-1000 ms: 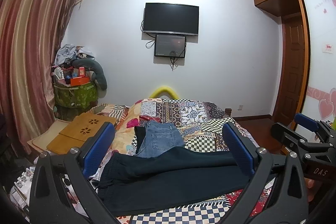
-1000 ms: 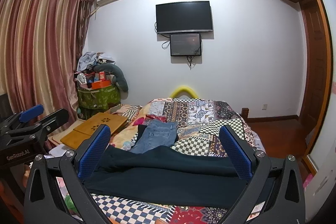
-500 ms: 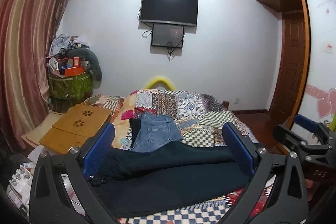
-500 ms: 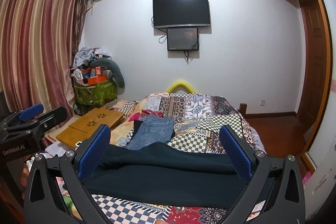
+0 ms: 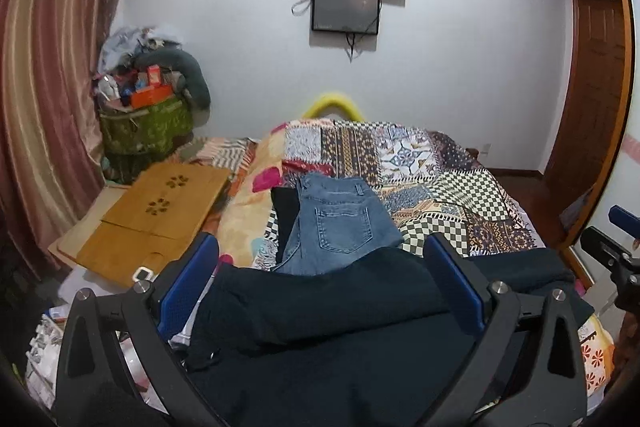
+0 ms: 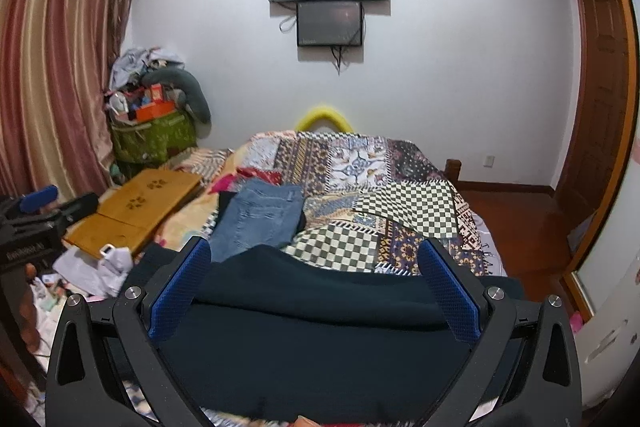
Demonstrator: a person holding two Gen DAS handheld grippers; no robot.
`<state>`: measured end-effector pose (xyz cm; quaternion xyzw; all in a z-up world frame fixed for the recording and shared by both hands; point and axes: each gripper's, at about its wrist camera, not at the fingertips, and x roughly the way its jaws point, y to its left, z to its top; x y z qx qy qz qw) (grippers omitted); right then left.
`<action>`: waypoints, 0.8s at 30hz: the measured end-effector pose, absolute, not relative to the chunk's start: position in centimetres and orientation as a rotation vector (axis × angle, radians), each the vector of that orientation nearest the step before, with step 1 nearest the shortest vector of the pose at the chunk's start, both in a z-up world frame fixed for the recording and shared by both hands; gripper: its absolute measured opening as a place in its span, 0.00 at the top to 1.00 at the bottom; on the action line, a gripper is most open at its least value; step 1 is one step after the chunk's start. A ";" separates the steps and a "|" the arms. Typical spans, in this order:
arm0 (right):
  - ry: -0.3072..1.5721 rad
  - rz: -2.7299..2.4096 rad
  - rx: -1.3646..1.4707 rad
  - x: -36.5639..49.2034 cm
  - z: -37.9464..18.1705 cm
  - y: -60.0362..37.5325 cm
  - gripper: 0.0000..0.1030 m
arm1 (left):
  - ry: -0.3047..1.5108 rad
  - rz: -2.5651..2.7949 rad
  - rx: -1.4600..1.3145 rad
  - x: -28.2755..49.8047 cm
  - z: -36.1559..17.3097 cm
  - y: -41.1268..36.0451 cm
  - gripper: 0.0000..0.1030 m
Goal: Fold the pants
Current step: 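Lower both grippers onto the dark teal pants and grasp the waistband edge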
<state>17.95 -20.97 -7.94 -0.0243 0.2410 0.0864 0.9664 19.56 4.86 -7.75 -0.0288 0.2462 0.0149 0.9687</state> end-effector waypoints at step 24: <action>0.942 0.356 -0.119 34.3 -18.7 -21.7 0.02 | 0.926 0.170 0.002 37.9 -24.2 17.1 0.20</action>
